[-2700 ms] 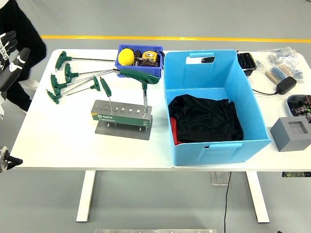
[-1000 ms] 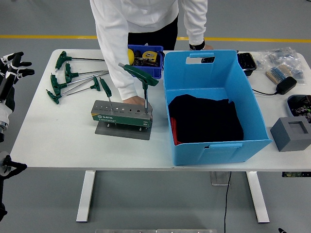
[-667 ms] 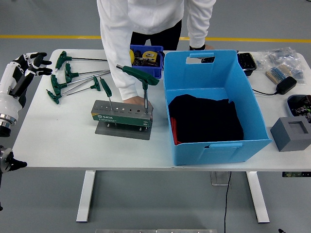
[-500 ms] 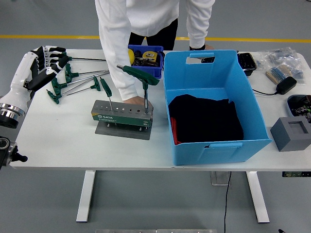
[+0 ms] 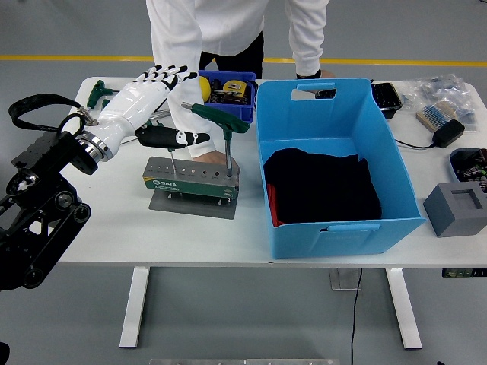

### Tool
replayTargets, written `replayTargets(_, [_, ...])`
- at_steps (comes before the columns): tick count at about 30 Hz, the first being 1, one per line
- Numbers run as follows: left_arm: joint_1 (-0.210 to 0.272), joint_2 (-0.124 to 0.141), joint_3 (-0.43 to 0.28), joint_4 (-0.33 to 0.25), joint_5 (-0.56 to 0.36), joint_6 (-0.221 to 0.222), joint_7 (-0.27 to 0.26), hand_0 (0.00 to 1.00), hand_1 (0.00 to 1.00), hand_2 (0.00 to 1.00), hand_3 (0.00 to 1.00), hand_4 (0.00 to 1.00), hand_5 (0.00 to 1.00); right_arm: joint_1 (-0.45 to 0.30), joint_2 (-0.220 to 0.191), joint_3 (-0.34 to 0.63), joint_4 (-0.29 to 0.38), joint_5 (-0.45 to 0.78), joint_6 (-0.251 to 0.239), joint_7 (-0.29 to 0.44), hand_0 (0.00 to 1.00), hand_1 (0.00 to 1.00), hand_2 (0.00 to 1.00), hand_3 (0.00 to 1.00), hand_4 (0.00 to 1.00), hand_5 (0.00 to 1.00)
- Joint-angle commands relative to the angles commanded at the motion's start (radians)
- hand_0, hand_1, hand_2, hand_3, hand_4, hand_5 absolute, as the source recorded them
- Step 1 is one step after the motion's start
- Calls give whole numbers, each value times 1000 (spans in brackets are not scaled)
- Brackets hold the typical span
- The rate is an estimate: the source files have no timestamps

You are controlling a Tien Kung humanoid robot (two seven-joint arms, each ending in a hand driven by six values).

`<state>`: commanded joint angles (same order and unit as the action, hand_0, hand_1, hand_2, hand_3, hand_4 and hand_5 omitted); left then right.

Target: Lift tool from toolbox,place it in box,lift tool from toolbox,place it in box

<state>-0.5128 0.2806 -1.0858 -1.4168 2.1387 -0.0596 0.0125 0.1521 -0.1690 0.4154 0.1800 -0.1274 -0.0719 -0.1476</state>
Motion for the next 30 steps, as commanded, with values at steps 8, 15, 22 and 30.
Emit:
replayTargets(8, [-115,-47,116,47,-1,-25,50,998,998,998,998,998,653,-9,1,0,0,0,-5,5,736,749,810,818,998,810])
replayTargets(15, [-219,-53,247,148,-13,-39,58,980,967,956,998,998,661,-12,0,2,0,-15,-9,8,733,748,806,814,998,809])
replayTargets(22, [-275,-56,328,233,5,-54,44,805,740,692,804,998,645,-14,-1,5,0,-26,-22,16,726,735,791,798,998,808])
replayTargets(30, [-320,-54,381,310,31,-26,31,655,588,539,686,998,641,-11,-1,15,0,-42,-29,22,720,733,791,794,998,803])
